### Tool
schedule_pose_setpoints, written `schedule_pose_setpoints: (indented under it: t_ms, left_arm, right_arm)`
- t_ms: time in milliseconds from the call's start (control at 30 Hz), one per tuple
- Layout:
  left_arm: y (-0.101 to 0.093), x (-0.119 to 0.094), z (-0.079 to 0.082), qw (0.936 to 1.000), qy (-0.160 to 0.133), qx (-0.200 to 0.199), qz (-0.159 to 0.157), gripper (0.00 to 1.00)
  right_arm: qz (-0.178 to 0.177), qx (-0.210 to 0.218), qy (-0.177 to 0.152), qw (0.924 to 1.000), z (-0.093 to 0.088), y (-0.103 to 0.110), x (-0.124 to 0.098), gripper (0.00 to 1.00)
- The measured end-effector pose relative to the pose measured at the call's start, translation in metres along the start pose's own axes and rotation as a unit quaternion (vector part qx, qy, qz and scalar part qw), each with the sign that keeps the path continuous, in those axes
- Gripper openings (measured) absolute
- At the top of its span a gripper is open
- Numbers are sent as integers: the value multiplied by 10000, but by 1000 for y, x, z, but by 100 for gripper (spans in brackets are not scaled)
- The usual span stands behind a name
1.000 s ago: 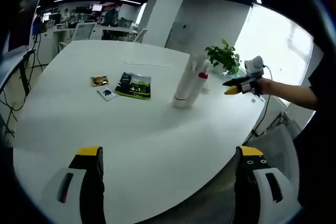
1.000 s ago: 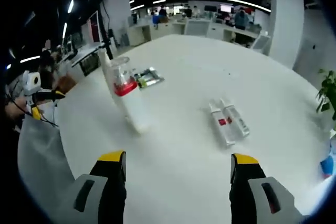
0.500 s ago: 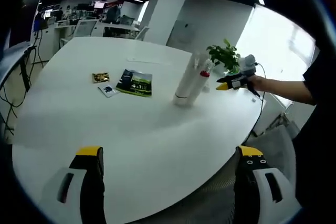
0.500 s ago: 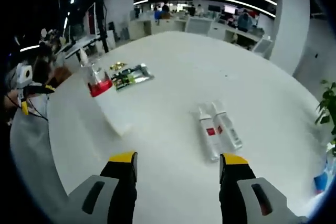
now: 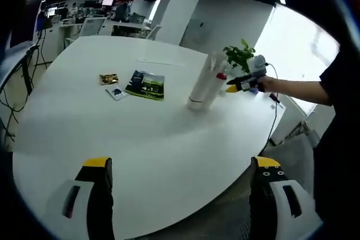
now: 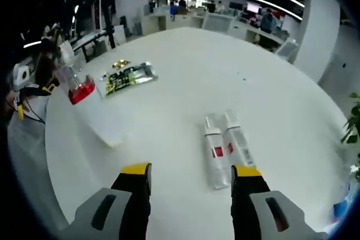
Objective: Arrange the skincare products in the storage area until every visible bottle or jar stands upright without overlapping.
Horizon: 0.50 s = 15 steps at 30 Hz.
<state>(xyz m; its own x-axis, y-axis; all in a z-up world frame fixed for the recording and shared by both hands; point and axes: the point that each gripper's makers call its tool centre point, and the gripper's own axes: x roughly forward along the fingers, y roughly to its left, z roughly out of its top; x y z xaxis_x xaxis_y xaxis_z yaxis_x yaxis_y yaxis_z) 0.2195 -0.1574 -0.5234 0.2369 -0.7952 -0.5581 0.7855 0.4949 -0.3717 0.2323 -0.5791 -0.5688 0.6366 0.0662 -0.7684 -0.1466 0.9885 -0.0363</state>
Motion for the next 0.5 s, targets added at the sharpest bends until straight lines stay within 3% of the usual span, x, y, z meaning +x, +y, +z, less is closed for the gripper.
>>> schedule_pose_setpoints:
  t_ms: [133,267,400,500]
  left_arm:
    - [1,1,-2,10000,44,-9,5,94]
    - [2,2,-3,10000,76,-28,29,93]
    - [3,2,-4,9999,110,-39,42,93]
    - [4,2,-5,9999,133,-48,48,93]
  right_arm:
    - [35,-49,89,9999,-1,-12,15,57]
    - [38,-56,149,9999,-2,-10,20,55]
    - [-48,-123,112,9999,0,-17,26,46]
    - [-38,-71,176,9998,-5,-18,32,46]
